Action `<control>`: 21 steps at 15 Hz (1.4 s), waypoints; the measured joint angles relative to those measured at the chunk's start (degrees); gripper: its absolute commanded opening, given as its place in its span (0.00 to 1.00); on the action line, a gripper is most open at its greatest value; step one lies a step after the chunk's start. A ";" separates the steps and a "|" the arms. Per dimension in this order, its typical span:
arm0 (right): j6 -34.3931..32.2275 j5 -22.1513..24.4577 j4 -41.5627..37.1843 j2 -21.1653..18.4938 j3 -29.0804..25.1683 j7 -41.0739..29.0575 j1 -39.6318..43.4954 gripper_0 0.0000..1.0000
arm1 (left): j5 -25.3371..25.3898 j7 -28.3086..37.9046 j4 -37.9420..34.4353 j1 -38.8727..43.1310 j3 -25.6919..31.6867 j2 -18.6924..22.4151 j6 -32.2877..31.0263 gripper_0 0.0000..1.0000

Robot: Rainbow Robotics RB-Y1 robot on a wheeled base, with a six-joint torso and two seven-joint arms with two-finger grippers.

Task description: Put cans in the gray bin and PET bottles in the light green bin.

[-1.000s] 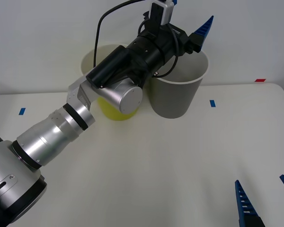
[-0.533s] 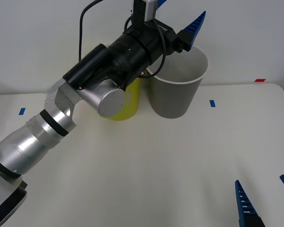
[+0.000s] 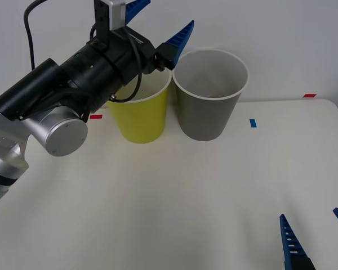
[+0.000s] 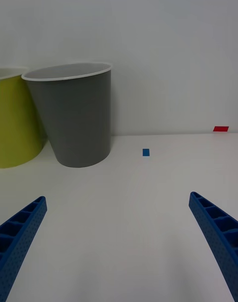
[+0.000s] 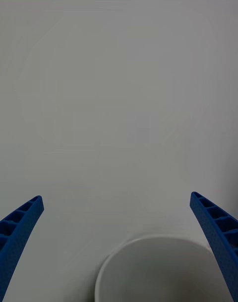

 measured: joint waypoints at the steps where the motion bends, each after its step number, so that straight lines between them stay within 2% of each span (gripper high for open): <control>1: 0.00 0.00 0.00 0.00 0.00 0.00 0.00 1.00 | 0.04 0.08 -1.99 2.27 1.36 0.88 0.37 1.00; 9: 0.00 0.00 0.00 0.00 0.00 0.00 0.00 1.00 | -0.31 0.07 -14.71 22.95 11.70 4.99 -1.61 1.00; 16: 0.00 0.00 0.00 0.00 0.00 0.00 0.00 1.00 | -4.07 -1.71 -15.29 43.46 13.29 7.27 -21.44 1.00; 18: 0.00 0.00 0.00 0.00 0.00 0.00 0.00 1.00 | -7.75 -1.99 -15.24 49.78 14.07 6.51 -25.19 1.00; 21: 0.00 0.00 0.00 0.00 0.00 0.00 0.00 1.00 | -9.15 -1.85 -15.17 57.47 14.65 5.41 -29.27 1.00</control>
